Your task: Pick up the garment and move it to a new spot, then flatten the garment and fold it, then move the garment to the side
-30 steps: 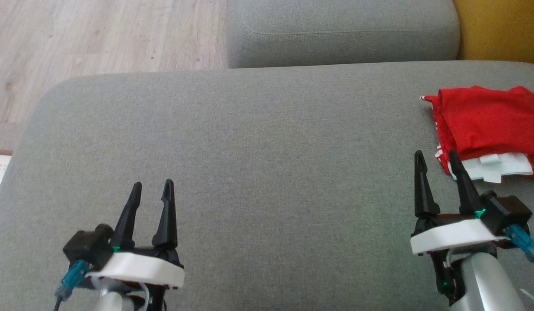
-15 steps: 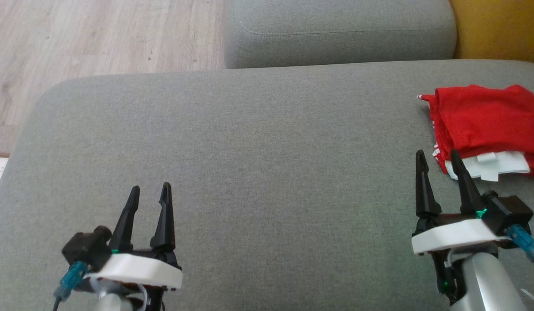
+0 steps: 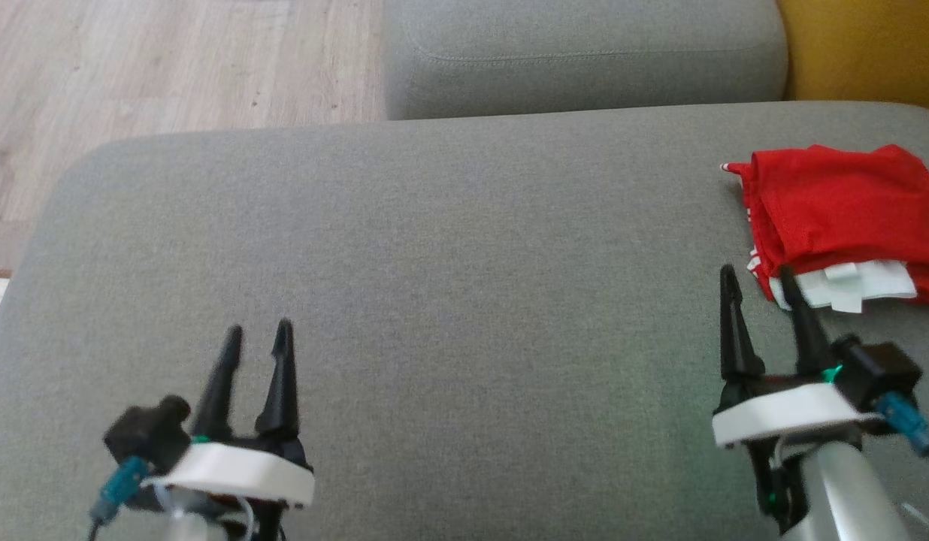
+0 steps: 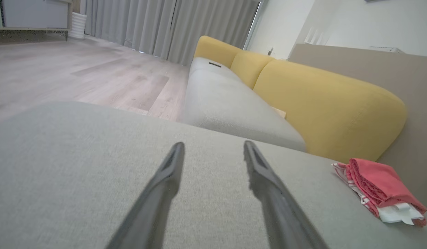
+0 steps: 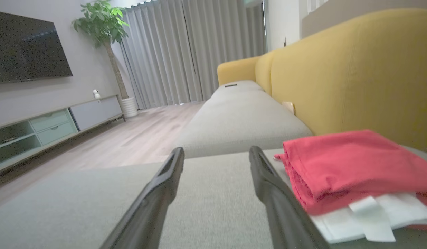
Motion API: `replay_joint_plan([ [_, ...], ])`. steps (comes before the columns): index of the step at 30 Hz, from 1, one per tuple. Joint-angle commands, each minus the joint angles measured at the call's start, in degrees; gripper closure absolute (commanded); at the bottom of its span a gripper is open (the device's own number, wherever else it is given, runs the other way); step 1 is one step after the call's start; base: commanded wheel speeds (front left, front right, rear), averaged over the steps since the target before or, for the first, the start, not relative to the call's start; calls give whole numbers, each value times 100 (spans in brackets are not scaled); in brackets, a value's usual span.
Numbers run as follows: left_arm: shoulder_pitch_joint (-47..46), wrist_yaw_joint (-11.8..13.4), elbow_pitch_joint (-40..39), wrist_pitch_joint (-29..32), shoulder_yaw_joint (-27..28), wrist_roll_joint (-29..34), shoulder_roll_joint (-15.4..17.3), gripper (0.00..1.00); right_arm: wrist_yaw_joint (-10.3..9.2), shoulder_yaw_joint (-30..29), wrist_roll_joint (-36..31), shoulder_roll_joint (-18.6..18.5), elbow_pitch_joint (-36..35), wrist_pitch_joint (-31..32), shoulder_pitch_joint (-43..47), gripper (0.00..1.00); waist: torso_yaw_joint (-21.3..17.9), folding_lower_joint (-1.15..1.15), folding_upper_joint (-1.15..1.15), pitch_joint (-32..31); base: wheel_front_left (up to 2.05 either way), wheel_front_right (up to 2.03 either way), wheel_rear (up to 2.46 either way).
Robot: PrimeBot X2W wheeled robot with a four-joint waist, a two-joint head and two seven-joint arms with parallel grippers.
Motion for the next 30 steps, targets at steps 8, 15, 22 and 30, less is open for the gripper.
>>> replay_joint_plan([
  [8, 158, -12, 392, 62, -16, -224, -9, 100, 0, -18, 244, 17, 380, 83, 189, 100, -13, 0, 0, 1, 0, 0, 0],
  [15, 102, -35, 412, 168, 53, -633, 7, 100, 0, -57, 698, 15, 339, 195, 186, 100, -32, 0, 0, 3, 0, 0, 0],
  [22, 46, -59, 428, 276, 123, -1040, 20, 100, -1, -98, 1153, 14, 300, 308, 181, 100, -50, 0, 0, 4, 0, 0, 0],
  [30, -6, -82, 440, 385, 197, -1445, 31, 100, -1, -141, 1607, 13, 265, 423, 173, 100, -68, 0, 0, 6, 0, 0, 0],
])
